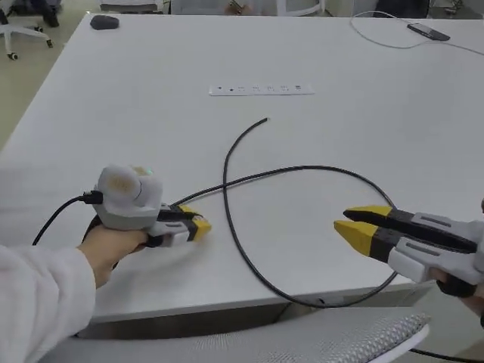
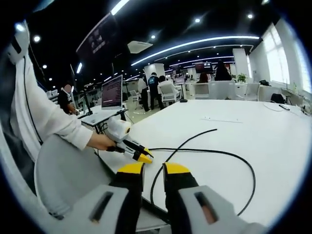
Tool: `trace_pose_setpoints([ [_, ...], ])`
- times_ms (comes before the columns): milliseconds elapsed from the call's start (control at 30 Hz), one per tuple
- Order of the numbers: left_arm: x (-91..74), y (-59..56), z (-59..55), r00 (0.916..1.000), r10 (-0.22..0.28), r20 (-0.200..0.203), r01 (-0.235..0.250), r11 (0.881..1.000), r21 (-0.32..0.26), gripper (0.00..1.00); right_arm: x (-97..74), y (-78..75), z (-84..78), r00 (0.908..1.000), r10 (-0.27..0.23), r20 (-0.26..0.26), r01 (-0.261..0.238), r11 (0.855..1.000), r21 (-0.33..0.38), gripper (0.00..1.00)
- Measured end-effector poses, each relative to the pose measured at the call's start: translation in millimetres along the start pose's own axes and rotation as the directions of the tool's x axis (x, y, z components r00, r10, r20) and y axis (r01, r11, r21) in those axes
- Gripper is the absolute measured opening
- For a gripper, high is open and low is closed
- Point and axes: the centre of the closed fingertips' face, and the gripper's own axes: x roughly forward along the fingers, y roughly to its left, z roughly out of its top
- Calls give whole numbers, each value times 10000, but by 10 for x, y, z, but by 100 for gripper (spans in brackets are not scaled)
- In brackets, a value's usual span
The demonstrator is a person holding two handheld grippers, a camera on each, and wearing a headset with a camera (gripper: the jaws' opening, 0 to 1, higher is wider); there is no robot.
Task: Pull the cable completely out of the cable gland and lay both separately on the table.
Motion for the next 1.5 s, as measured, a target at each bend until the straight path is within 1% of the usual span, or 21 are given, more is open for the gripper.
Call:
trace_pose_setpoints([
  [133,-1,9,-42,10000,-38,45,39,9999,-120,17,-8,34,-10,10000,77,6,-77,10000,14,16],
  [200,2,15,-76,9999,16,-128,-18,9998,-173,17,-9,42,-16,10000,73,17,-73,10000,55,16],
  [267,4,23,-88,9999,12,-157,-10,9999,152,17,-8,52,-24,10000,96,1,-96,9999,68,16],
  [300,1,33,-121,9995,4,-314,-3,10000,10,17,-5,56,-29,9999,110,-15,-110,9999,77,16],
  [367,-33,33,-103,9993,22,-368,-19,10000,58,17,6,68,-44,9999,139,-93,-138,9999,78,16],
  [433,-117,75,-28,9995,194,-244,-198,9997,-162,17,28,68,-50,9997,154,-178,-153,9998,93,17],
  [500,-241,61,127,9996,67,259,-42,9956,-931,21,63,71,-37,9995,214,-246,-212,9997,75,18],
  [600,-525,53,319,9987,81,495,-17,9919,-1271,37,131,66,-10,9987,303,-399,-305,9995,-39,22],
  [633,-682,40,493,9938,265,1080,-91,9873,-1584,41,162,66,-7,9978,363,-552,-371,9992,-136,24],
  [700,-943,-7,720,9847,395,1697,-143,9890,-1475,49,206,65,16,9967,436,-687,-454,9987,-243,27],
  [767,-1175,-83,787,9875,279,1554,-88,9925,-1223,58,247,41,56,9966,444,-701,-458,9988,-186,29],
  [867,-1448,-163,733,9947,573,851,-557,9982,-201,70,271,16,106,9968,401,-688,-407,9991,-77,32],
  [933,-1657,-224,602,9971,742,165,-749,9959,501,71,260,1,121,9967,323,-745,-327,9995,-42,34],
  [1000,-1829,-280,416,9948,836,-589,-802,9951,583,72,223,-9,95,9957,230,-898,-235,9997,-45,36],
  [1067,-1959,-333,238,9874,889,-1307,-867,9960,225,71,158,-32,44,9943,43,-1061,-46,10000,-33,37],
  [1200,-2188,-315,29,9817,1314,-1376,-1351,9907,-179,74,27,-84,-82,9908,-290,-1320,336,9989,330,38],
  [1333,-2306,-243,-4,9820,1682,-861,-1781,9761,-1245,73,-67,-98,-231,9836,-310,-1777,470,9951,864,41],
  [1367,-2320,-241,-1,9818,1703,-844,-1798,9761,-1218,73,-80,-88,-270,9805,-216,-1954,412,9944,971,42],
  [1433,-2335,-246,13,9808,1766,-826,-1854,9759,-1150,73,-129,-80,-392,9649,18,-2627,216,9961,861,44],
  [1467,-2331,-252,25,9808,1783,-794,-1864,9763,-1100,73,-138,-97,-411,9615,-43,-2748,266,9967,773,44],
  [1500,-2326,-253,26,9809,1774,-802,-1856,9765,-1098,73,-159,-150,-453,9525,-261,-3035,468,9970,610,45],
])
